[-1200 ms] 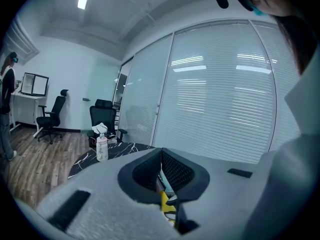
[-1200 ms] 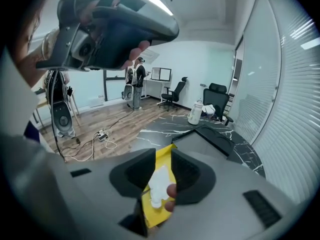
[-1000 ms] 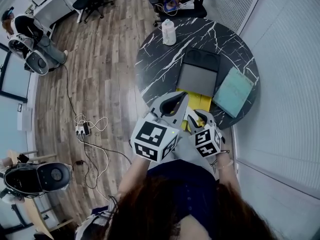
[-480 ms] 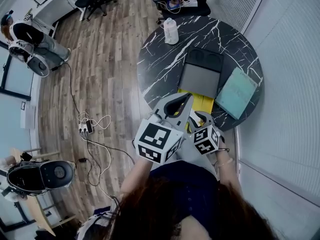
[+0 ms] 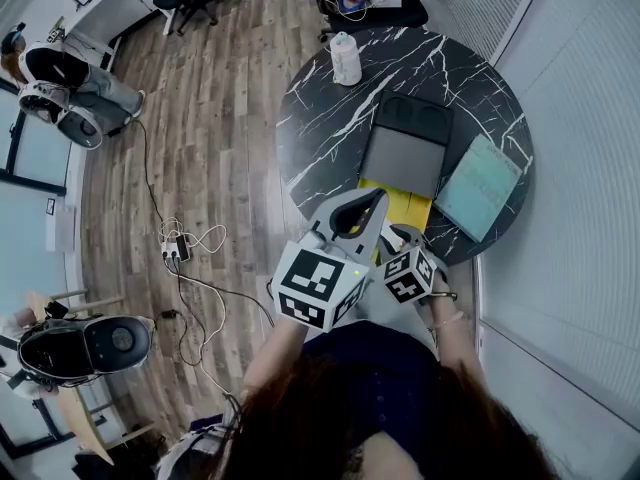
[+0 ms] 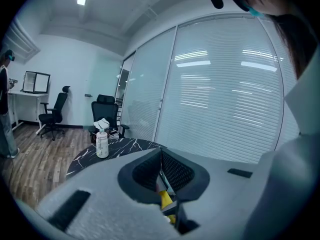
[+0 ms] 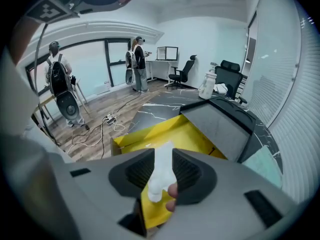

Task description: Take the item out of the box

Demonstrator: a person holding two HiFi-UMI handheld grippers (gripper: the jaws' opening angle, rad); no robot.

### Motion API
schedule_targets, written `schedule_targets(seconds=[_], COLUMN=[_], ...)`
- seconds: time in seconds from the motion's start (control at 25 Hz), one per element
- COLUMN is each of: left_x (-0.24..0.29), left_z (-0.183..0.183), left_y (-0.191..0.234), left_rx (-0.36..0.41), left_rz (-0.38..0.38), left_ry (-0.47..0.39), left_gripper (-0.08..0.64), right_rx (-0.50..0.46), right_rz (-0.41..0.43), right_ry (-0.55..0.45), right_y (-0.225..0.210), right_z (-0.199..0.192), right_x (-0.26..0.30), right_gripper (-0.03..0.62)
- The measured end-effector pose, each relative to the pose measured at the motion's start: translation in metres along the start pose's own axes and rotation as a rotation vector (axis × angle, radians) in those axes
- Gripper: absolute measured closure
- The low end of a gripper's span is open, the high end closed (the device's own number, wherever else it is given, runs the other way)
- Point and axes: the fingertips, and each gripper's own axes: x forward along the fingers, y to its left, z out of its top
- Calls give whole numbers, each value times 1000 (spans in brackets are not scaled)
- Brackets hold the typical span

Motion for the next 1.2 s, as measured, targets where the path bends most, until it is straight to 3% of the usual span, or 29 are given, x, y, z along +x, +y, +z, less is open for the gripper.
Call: schedule_targets(seconds=[1.0,1.2], left_x=[11,11], left_z=[-19,-21], left_y=[15,16], left_rx=[-44,-45], left_rz=[43,47], left_ry=[50,48], left_gripper=[532,532], right_rx=[-29,-51], right_rz=[37,-14], right_ry=[196,247], right_y=[6,2], right_z=[-43,-51], right_x=[52,59], right_gripper=[480,546])
